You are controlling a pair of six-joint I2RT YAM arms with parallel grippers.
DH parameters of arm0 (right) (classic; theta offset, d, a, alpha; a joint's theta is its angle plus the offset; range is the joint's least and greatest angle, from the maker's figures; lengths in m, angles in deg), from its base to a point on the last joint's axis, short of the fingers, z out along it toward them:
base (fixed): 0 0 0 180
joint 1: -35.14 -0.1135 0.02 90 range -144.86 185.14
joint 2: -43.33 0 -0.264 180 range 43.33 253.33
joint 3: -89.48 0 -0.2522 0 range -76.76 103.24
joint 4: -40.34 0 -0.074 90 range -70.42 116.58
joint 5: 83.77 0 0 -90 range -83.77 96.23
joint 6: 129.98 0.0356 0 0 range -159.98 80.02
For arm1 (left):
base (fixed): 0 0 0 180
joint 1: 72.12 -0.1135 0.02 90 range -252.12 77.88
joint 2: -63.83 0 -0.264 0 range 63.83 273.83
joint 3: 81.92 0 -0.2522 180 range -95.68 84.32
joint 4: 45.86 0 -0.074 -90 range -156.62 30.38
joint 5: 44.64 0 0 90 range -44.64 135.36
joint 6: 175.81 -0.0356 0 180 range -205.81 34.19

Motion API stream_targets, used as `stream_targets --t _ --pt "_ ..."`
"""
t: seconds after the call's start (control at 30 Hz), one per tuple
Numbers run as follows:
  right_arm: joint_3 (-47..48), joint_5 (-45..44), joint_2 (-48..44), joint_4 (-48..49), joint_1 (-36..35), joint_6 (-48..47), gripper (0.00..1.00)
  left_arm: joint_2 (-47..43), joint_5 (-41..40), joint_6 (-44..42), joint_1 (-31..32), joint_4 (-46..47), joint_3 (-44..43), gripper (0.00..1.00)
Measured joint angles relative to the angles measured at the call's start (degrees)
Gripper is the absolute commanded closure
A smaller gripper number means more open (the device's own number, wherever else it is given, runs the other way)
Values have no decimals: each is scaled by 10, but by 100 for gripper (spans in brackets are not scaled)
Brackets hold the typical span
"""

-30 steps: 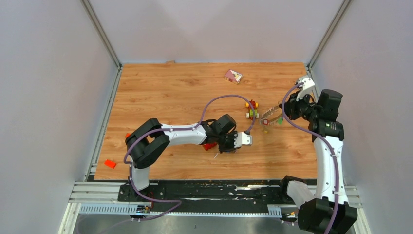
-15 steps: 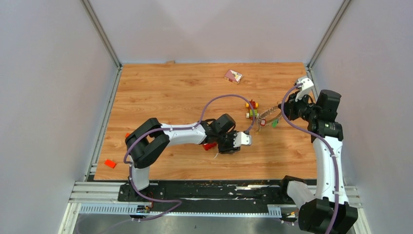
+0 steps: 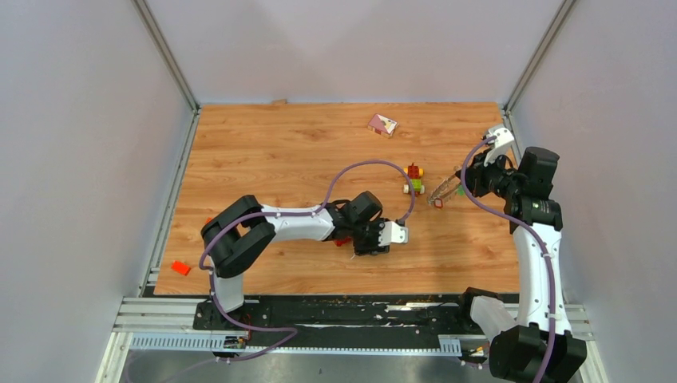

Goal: Put the keys on the keyring

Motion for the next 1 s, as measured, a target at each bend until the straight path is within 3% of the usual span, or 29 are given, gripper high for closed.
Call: stream_targets --t 0.33,1.0 --pt "-10 1 0 4 -2 1 100 -1 -31 -13 15 17 2 52" --pt "-10 2 -3 4 -3 2 100 -1 -45 3 19 22 2 71"
